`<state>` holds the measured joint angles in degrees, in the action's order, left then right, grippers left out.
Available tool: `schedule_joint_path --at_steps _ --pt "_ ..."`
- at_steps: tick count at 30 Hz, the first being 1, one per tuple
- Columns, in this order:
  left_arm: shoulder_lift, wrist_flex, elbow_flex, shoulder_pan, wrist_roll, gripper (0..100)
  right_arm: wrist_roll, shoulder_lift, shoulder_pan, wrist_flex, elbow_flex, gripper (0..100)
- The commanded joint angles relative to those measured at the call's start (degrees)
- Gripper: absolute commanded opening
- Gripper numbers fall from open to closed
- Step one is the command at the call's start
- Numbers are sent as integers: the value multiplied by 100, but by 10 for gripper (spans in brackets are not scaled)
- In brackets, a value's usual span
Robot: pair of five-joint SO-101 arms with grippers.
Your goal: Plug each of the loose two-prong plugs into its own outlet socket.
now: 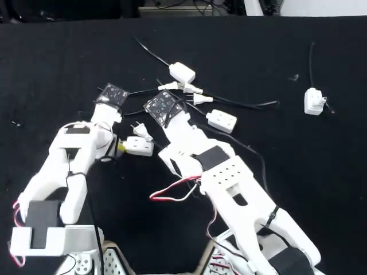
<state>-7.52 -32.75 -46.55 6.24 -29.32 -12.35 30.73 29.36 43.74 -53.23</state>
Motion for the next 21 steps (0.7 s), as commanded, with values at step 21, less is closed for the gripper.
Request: schedule_joint_path --at_steps 21 --pt "-730 1046 -1007 84 782 215 -26 -3231 431 299 3222 229"
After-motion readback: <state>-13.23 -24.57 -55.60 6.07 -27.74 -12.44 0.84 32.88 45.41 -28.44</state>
